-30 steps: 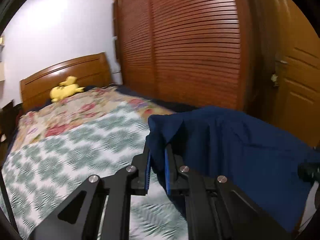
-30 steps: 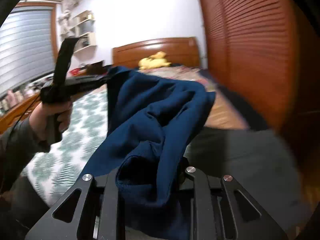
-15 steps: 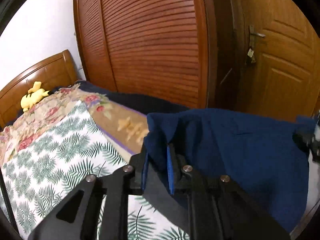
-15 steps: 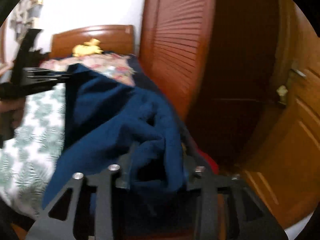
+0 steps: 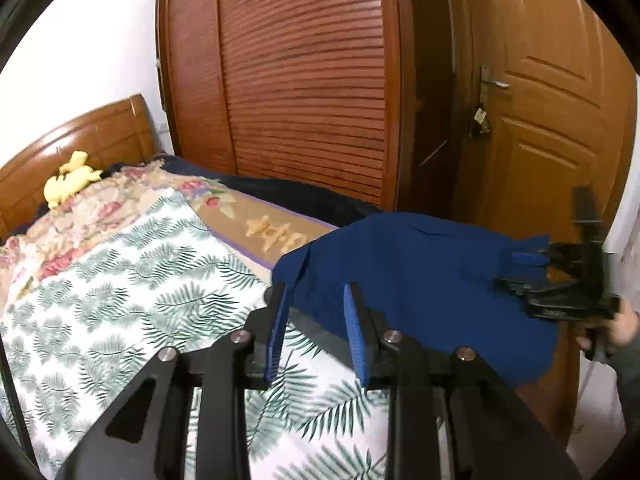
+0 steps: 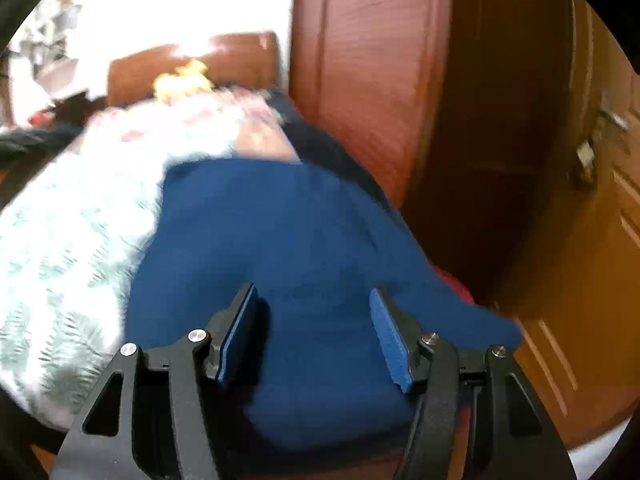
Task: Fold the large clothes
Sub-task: 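Carry the folded jacket with both tools onto the grey garment, release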
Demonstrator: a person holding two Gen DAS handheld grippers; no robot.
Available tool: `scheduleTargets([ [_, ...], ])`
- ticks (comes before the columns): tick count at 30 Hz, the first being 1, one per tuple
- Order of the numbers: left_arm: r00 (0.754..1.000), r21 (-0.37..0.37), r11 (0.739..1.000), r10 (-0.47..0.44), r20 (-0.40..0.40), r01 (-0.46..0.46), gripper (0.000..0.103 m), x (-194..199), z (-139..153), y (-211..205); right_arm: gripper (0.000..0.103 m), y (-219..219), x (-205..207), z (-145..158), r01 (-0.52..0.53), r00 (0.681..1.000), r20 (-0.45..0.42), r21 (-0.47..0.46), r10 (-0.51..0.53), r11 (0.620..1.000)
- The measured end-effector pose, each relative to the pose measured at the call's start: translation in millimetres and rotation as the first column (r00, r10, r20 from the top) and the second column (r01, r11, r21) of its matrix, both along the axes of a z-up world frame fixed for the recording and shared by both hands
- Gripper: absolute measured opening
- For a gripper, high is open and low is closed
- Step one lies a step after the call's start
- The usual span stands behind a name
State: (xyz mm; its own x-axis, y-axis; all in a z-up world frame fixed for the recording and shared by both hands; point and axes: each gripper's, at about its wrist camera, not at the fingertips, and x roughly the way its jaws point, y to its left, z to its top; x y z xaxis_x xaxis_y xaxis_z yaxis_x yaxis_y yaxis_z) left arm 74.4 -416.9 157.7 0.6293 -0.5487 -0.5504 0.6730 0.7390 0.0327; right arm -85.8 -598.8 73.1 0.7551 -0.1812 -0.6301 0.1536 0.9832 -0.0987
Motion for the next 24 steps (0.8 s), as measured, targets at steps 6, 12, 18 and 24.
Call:
scheduleTargets([
  [6,0.999,-0.013,0.999,0.033,0.033,-0.032,0.031,-35.7,16.4,43.5,0.059,-10.9,2.7,-4.9,0.052,0.999,-0.004,0.05,-0.052,0.997],
  [12,0.992,-0.035,0.994,0.104,0.068,-0.102,0.034,-63.9,39.6,96.5,0.059,32.6,-16.5,33.6,0.052,0.997,0.057,-0.043,-0.049,0.998],
  [18,0.977,-0.063,0.981,0.191,0.097,-0.186,0.035,-99.6,54.5,145.2,0.063,95.5,-32.2,73.3,-0.041,0.989,0.142,-0.025,0.044,0.999],
  [24,0.947,-0.083,0.955,0.293,0.135,-0.284,0.035,-141.7,60.2,197.3,0.081,183.9,-44.2,91.2,-0.182,0.959,0.224,0.02,0.173,0.983],
])
